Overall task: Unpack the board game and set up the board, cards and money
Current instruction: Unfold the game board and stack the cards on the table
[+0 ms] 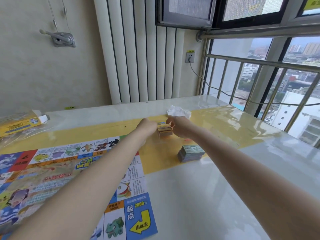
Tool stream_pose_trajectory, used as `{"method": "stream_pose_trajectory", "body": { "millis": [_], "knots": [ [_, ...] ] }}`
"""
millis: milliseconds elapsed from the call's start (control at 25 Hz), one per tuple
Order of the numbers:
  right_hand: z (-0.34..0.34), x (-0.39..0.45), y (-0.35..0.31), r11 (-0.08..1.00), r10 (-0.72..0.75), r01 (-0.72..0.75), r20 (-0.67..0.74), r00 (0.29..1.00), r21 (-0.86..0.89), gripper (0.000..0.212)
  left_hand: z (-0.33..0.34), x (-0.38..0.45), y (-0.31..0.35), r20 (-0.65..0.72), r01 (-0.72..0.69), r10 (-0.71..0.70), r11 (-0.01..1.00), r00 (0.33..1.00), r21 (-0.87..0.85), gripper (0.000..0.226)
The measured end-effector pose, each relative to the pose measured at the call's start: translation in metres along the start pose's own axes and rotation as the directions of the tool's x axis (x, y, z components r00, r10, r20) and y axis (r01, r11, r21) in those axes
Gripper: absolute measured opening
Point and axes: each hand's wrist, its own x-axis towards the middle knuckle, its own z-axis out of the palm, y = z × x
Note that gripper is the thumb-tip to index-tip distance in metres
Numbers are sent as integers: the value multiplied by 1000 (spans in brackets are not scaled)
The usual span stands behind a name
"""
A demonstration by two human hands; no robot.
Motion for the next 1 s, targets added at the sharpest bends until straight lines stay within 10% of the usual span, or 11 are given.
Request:
{"method": "stream_pose_trajectory", "body": {
  "millis": [440,600,840,1000],
  "knots": [
    [1,11,14,998,53,-53,-18,998,30,42,8,2,38,81,148,-135,968,988,-201,25],
    [-2,6,16,996,57,-56,-21,998,73,44,-2,8,37,95,287,-271,893,958,-346,56],
    [-1,-6,10,999,13,-12,-34,999,39,37,10,9,34,27,177,-182,899,983,-401,30],
    [3,-11,10,999,-24,26,-34,999,46,39,28,19,21,-117,35,-50,991,992,-128,23]
  ]
}}
